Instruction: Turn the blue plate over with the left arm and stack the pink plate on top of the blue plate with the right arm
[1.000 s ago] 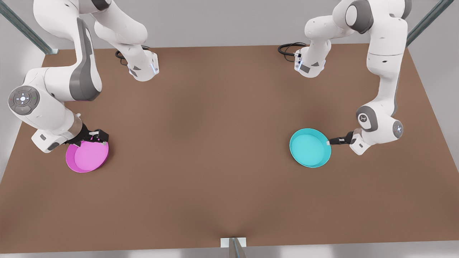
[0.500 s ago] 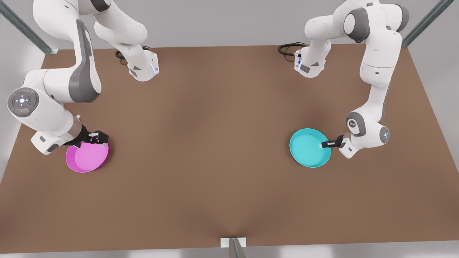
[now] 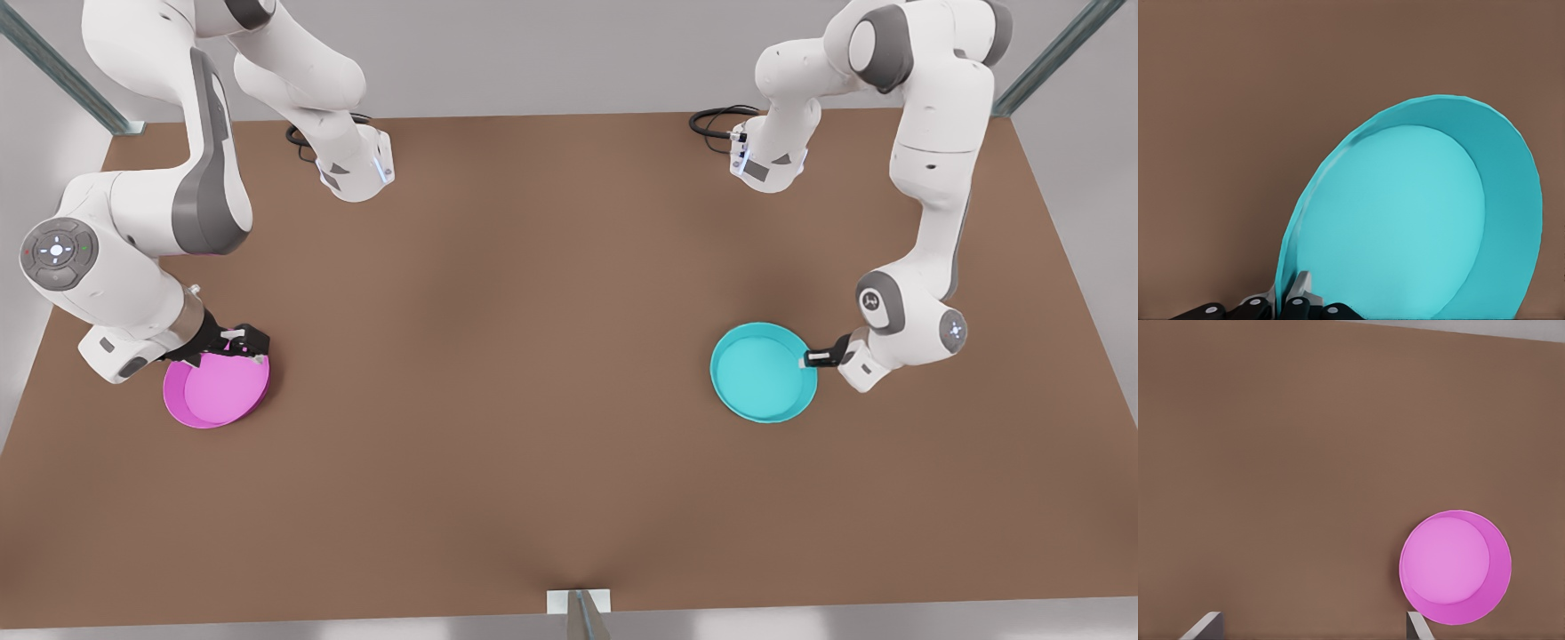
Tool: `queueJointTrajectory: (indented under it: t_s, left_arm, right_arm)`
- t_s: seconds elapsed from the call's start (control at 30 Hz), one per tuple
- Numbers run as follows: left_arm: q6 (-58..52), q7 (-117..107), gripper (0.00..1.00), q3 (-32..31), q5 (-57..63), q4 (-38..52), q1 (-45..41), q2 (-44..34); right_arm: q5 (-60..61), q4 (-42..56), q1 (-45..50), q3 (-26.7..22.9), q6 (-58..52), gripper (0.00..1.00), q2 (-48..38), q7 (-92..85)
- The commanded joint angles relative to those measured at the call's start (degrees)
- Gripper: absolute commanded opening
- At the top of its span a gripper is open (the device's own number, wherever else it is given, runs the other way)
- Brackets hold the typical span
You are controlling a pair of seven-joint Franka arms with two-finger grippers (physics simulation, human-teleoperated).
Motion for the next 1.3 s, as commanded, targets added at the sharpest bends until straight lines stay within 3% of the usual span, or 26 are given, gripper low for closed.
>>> queueJointTrajectory:
  t_s: [0.0, 0.23, 0.4, 0.5, 1.27]
  left_arm:
    - [-0.4, 0.3, 0.21, 0.0, -2.9, 0.1, -0.1, -0.2]
    - [-1.5, -0.8, 0.21, 0.4, -0.9, 0.1, -4.2, -4.0]
    - [-4.3, -12.2, 0.21, 0.4, 15.9, 0.3, -8.2, -5.3]
    - [-8.7, -16.6, 0.21, 0.3, 24.8, 1.0, -10.2, -6.1]
    - [-36.8, -32.8, 0.21, 0.0, 52.2, 3.9, -27.8, -10.3]
  right_arm:
    - [0.0, 0.0, 0.0, 0.0, 0.0, 1.00, 0.0, 0.0]
    - [0.0, 0.0, 0.9, 0.0, 0.0, 1.00, 0.0, 0.3]
    - [-0.1, 0.0, 1.2, 0.0, 0.0, 1.00, 0.0, 0.3]
    - [-0.1, 0.0, 1.2, 0.0, 0.1, 1.00, 0.0, 0.1]
    - [-1.0, 0.0, 0.9, -0.1, 0.1, 1.00, 0.8, 0.0]
